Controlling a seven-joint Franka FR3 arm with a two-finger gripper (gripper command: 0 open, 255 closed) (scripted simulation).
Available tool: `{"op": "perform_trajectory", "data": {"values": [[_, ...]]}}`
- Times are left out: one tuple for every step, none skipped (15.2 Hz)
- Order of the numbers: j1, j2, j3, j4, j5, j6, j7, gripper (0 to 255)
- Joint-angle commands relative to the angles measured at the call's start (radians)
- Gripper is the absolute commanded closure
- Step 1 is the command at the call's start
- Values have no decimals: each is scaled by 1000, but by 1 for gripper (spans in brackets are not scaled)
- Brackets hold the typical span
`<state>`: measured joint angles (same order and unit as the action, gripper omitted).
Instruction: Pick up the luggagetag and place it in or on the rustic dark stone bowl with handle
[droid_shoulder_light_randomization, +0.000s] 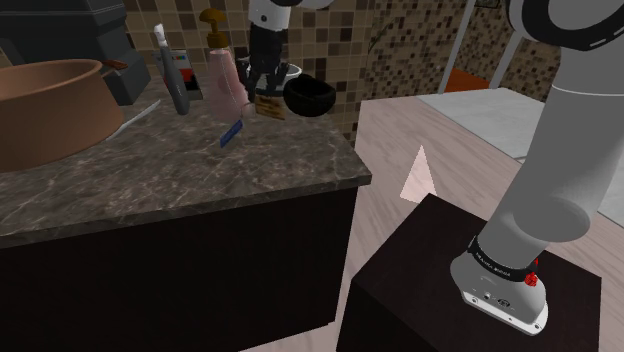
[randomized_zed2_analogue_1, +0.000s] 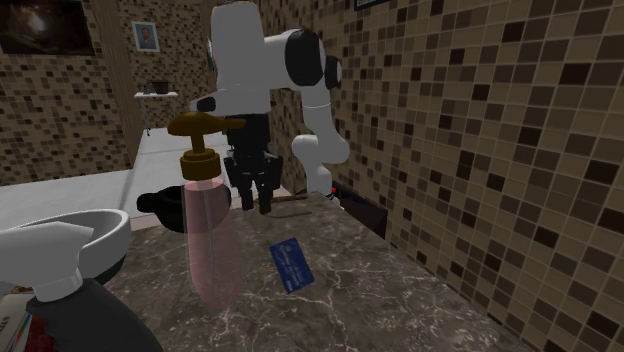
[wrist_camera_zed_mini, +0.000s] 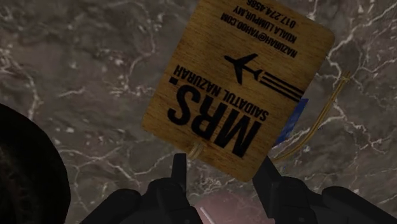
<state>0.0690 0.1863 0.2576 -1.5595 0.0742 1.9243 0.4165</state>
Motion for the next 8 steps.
{"op": "perform_trajectory", "data": {"values": [[1, 3, 0, 31, -2, -28, 3, 255], [1, 4, 0, 46, -3, -42, 5, 255], [2, 6, 0, 62, -3, -56, 6, 255], [2, 8, 1, 78, -4, -70, 8, 255], [3, 11, 1, 94, -5, -84, 10, 255], [3, 13, 1, 111, -6, -98, 12, 255], [4, 16, 1, 129, -8, -113, 13, 255], [5, 19, 1, 147, -9, -127, 15, 255]]}}
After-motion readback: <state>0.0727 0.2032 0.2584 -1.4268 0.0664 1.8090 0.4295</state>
